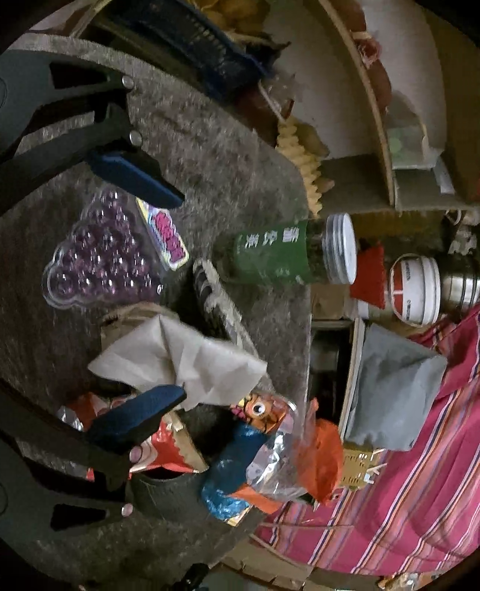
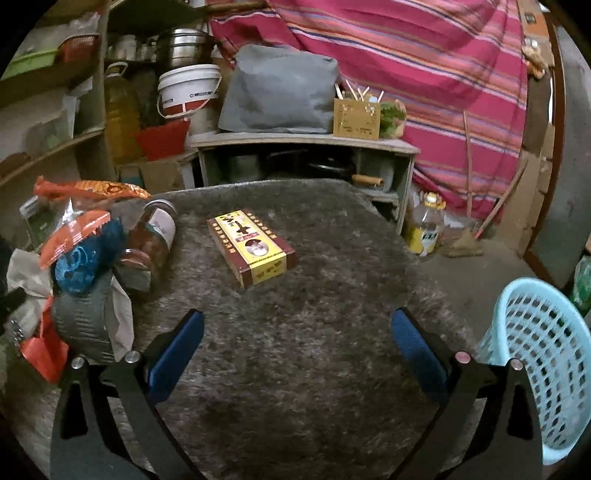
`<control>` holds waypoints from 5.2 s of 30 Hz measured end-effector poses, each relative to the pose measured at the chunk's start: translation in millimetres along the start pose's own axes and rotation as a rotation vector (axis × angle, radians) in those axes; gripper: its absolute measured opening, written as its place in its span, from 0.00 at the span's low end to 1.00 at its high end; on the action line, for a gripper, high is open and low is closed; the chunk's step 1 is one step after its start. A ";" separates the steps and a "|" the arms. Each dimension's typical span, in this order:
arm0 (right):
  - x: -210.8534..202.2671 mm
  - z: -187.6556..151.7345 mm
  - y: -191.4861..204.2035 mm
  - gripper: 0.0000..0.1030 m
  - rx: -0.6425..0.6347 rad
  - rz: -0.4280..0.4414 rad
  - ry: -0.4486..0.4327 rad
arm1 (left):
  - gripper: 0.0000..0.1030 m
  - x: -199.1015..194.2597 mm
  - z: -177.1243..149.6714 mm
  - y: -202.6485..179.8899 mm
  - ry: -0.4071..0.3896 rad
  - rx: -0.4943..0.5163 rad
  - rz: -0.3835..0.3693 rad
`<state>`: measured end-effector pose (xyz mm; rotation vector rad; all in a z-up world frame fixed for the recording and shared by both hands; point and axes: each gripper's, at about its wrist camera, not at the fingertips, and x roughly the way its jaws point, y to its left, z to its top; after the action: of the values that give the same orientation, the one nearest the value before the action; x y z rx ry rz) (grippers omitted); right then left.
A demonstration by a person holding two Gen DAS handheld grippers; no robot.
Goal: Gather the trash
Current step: 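Return both tools to the table and grasp the beige cloth with the left tool, then grasp the blue plastic bag with the right tool while the left holds the cloth, then carry the cloth and blue bag to the basket and release both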
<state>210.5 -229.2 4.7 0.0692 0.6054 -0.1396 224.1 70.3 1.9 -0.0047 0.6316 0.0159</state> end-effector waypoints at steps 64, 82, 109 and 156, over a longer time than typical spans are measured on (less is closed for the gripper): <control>-37.9 5.2 44.5 0.12 -0.157 0.171 -0.126 | 0.08 -64.3 0.7 -21.9 -0.139 0.101 -0.043; -72.5 3.3 -51.5 0.12 -0.078 0.117 -0.190 | 0.08 -89.2 2.1 -101.5 -0.199 0.159 -0.115; -131.2 -21.1 -248.1 0.12 0.143 -0.176 -0.144 | 0.08 -109.2 -28.1 -339.4 -0.159 0.285 -0.449; -33.5 -48.5 -308.1 0.70 0.357 -0.159 0.198 | 0.88 -84.3 -22.6 -400.7 -0.063 0.351 -0.390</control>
<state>109.5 -524.8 -23.3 0.3846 0.7789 -0.3981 149.2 -331.7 33.2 0.2110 0.5554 -0.4699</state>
